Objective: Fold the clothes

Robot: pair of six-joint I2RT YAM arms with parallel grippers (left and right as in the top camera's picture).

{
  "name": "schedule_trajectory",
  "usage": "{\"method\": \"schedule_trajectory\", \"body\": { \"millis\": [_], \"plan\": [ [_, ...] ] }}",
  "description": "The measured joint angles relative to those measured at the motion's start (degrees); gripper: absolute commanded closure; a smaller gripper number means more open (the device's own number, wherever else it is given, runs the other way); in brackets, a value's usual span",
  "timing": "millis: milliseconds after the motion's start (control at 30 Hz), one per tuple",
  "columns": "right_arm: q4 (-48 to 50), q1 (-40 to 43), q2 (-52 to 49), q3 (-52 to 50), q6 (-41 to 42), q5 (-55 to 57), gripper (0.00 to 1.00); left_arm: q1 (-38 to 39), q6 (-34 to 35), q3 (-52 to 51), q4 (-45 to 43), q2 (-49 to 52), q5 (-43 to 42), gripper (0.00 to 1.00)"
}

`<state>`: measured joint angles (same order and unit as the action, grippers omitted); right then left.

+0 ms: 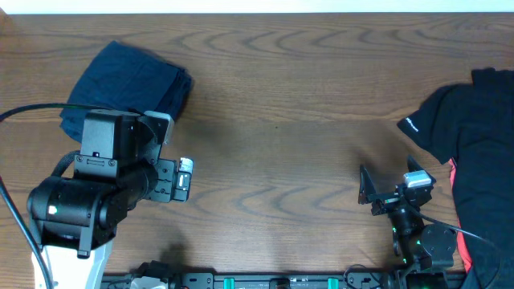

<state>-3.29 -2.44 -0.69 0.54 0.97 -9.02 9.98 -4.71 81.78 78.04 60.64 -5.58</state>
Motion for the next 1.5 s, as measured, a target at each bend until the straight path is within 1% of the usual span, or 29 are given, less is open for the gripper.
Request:
{"method": "schedule_trajectory", "body": {
  "millis": [700, 733, 800, 833, 967, 1100, 1167, 1300, 1500],
  "plan": [
    [0.00, 0.00, 0.00, 0.00, 0.00, 0.00, 0.01, 0.00, 0.00, -0.31, -0.37, -0.79, 0.02, 0.02],
    [0.00, 0.00, 0.00, 0.00, 0.00, 0.00, 0.01, 0.00, -0.09, -1.07, -1.73, -1.73, 0.26, 0.02],
    [-0.02, 0.00, 0.00, 0.00, 0.00, -0.04, 0.01, 0.00, -0.24, -3.65, -7.28, -4.68, 1.11, 0.02],
    [0.00, 0.00, 0.00, 0.00, 0.00, -0.07, 0.01, 0.00, -0.26, -5.09, -11.06, -6.43, 1.38, 0.02],
    [0.00, 0.00, 0.00, -0.02, 0.00, -0.15, 0.01, 0.00, -0.26, -14.67, -30.75, -15.52, 2.14, 0.02],
    [0.09, 0.00, 0.00, -0.02, 0.00, -0.15, 0.01, -0.13, -0.24, -26.60, -45.57, -24.59, 2.36, 0.02],
    [0.04, 0.00, 0.00, -0.04, 0.00, -0.17, 0.01, -0.37, -0.24, -32.83, -51.49, -28.68, 2.21, 0.02],
    [0.07, 0.00, 0.00, -0.04, 0.00, -0.17, 0.01, -1.88, -0.24, -42.69, -58.47, -35.87, 1.27, 0.02],
    [0.04, 0.00, 0.00, -0.04, 0.00, -0.17, 0.01, -4.35, -0.24, -51.43, -59.54, -47.06, 0.83, 0.02]
  ]
}}
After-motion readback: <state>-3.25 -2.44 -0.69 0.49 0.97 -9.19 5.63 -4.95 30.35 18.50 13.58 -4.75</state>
